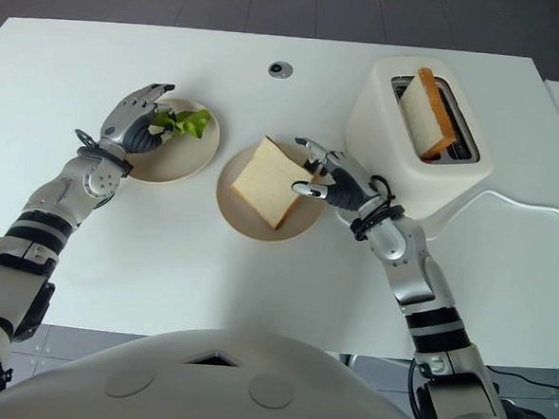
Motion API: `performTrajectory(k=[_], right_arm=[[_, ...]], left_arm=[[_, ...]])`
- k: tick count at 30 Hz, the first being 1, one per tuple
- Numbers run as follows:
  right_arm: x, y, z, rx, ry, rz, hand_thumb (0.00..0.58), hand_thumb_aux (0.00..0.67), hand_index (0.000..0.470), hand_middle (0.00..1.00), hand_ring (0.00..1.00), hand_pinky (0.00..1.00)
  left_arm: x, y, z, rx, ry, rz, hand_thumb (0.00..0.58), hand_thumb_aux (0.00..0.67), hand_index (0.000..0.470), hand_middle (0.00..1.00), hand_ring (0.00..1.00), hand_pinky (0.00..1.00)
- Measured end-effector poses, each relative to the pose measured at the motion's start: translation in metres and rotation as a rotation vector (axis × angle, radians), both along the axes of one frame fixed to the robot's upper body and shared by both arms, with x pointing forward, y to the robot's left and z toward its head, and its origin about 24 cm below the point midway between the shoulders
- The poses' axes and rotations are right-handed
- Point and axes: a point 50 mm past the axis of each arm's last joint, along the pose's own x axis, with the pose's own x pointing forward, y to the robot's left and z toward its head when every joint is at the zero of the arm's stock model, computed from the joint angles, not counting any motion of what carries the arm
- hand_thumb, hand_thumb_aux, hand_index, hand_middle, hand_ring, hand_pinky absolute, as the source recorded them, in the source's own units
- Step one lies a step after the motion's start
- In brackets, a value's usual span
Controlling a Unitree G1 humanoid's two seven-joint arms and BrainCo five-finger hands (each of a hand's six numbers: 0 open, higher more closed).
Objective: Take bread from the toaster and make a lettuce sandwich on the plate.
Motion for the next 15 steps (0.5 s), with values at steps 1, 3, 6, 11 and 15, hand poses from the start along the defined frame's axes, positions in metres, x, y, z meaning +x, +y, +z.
performTrajectory(k=[1, 3, 6, 11, 15], right_arm=[[0.0, -0.001, 0.001, 0.003, -0.009, -0.008, 0.0, 0.0, 0.0, 0.0, 0.0, 0.0], [0.001, -0.003, 0.007, 0.017, -0.037, -0.024, 0.0, 0.0, 0.0, 0.0, 0.0, 0.0], [0.002, -0.003, 0.017, 0.072, -0.088, -0.048, 0.0, 0.0, 0.0, 0.0, 0.0, 0.0], [0.003, -0.006, 0.025, 0.126, -0.12, -0.07, 0.0, 0.0, 0.0, 0.0, 0.0, 0.0], [0.001, -0.004, 0.039, 0.199, -0.173, -0.053, 0.0, 0.0, 0.0, 0.0, 0.0, 0.0]], left_arm=[[0.0, -0.003, 0.001, -0.013, -0.01, -0.005, 0.58, 0.67, 0.47, 0.0, 0.0, 0.0], [0.0, -0.007, 0.003, -0.028, -0.023, -0.021, 0.58, 0.67, 0.47, 0.0, 0.0, 0.0], [0.0, -0.012, 0.006, -0.064, -0.048, -0.041, 0.58, 0.67, 0.47, 0.0, 0.0, 0.0], [-0.003, -0.033, 0.013, -0.153, -0.097, -0.11, 0.58, 0.67, 0.47, 0.0, 0.0, 0.0], [-0.009, -0.056, 0.015, -0.241, -0.122, -0.172, 0.58, 0.67, 0.47, 0.0, 0.0, 0.0]])
